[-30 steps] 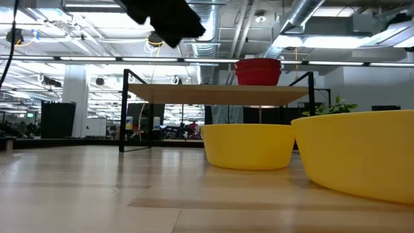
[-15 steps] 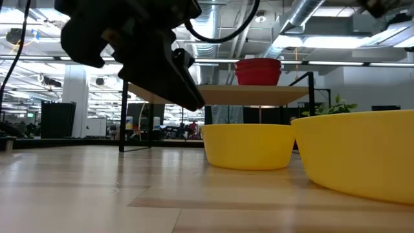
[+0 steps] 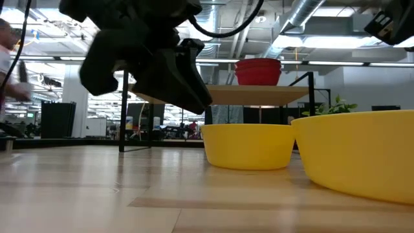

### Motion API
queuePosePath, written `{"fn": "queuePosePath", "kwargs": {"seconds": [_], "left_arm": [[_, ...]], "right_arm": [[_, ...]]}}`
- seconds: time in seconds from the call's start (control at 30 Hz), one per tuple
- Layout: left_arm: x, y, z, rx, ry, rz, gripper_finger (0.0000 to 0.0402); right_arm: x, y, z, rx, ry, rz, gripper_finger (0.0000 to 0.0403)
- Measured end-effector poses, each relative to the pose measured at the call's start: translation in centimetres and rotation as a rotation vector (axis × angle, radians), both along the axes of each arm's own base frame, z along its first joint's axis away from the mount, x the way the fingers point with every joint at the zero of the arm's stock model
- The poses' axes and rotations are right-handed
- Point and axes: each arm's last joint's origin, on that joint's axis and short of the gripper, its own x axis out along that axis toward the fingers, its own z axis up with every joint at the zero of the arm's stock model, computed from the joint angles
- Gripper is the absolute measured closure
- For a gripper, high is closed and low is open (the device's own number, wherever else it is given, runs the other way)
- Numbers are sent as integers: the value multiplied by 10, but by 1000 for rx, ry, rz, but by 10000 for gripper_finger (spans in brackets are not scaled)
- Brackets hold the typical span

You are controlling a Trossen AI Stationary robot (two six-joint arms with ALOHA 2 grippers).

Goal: Pick & Place Mini bowls
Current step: Put the top left yellow bowl on the shelf

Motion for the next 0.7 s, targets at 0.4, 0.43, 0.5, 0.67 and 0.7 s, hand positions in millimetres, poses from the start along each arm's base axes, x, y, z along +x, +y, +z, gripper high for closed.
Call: {"fn": "queuePosePath", "kwargs": {"seconds": [0.4,0.43,0.5,0.67,0.7], "left_arm": [[3,5,-1,28,24,-134,280],[3,5,-1,30,24,-140,280],[4,6,-2,33,26,-139,280],[7,6,-20,69,73,-183,280],[8,6,-24,87,81,-198,280]], "right_arm": [[3,3,-4,-17,17,0,403],[3,3,-4,-17,16,0,403],[3,3,-4,-18,16,1,403],[3,3,-4,-18,16,1,403],[3,3,-4,-19,16,0,403]]}}
